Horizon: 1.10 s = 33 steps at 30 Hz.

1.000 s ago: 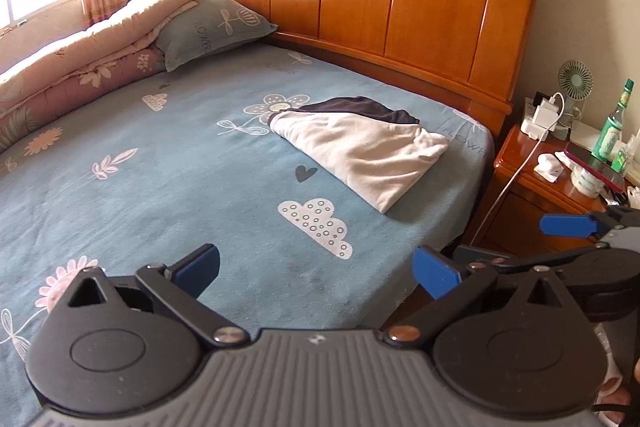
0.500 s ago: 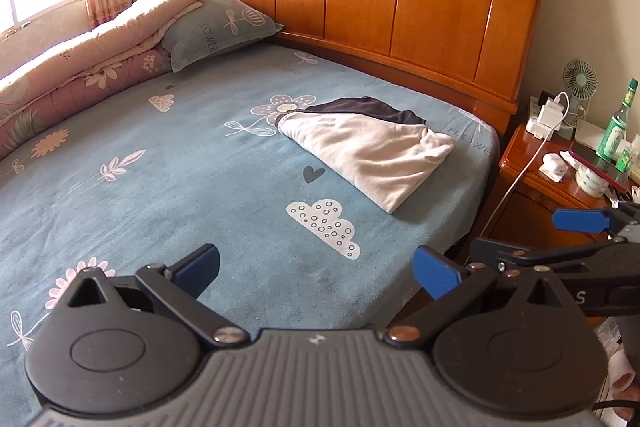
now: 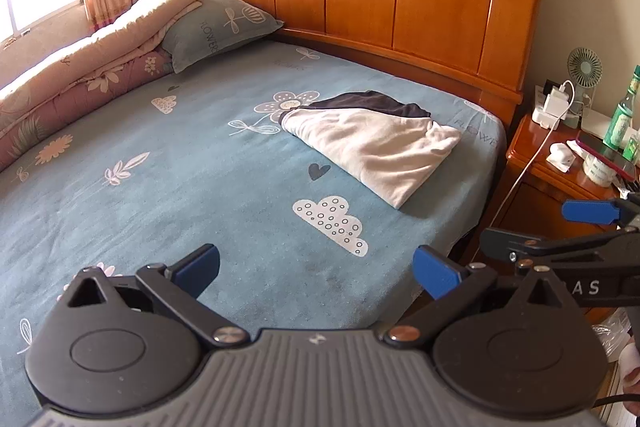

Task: Fold clothes

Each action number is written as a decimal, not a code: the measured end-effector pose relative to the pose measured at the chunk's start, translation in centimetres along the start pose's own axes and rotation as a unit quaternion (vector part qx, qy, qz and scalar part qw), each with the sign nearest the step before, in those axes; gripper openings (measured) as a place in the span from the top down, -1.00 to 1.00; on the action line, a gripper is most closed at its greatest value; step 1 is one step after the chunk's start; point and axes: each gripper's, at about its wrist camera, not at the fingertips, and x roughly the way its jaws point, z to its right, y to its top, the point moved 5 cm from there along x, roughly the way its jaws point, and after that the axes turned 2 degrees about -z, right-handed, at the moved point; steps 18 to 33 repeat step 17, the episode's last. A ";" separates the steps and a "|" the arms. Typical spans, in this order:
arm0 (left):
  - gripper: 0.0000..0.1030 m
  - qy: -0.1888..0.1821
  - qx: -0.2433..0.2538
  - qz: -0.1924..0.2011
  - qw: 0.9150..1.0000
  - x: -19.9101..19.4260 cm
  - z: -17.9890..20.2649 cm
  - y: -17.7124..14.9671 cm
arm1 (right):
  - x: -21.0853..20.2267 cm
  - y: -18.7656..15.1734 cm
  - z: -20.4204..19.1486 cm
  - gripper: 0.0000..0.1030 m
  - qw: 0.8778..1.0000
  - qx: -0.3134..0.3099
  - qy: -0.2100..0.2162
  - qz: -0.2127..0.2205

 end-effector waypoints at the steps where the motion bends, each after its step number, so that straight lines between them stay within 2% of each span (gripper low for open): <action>1: -0.99 -0.001 0.000 0.000 1.000 0.0 0.0 0.0 | 0.0 0.0 0.0 -1.00 1.000 0.001 0.000 0.000; 13: -0.99 -0.045 -0.010 -0.015 0.999 0.6 -0.1 -0.2 | 0.3 -0.3 0.0 -1.00 1.000 0.002 0.009 -0.012; 33: -0.99 -0.046 -0.011 -0.013 0.999 0.6 -0.2 -0.2 | 0.3 -0.4 -0.2 -1.00 1.000 -0.001 0.007 -0.014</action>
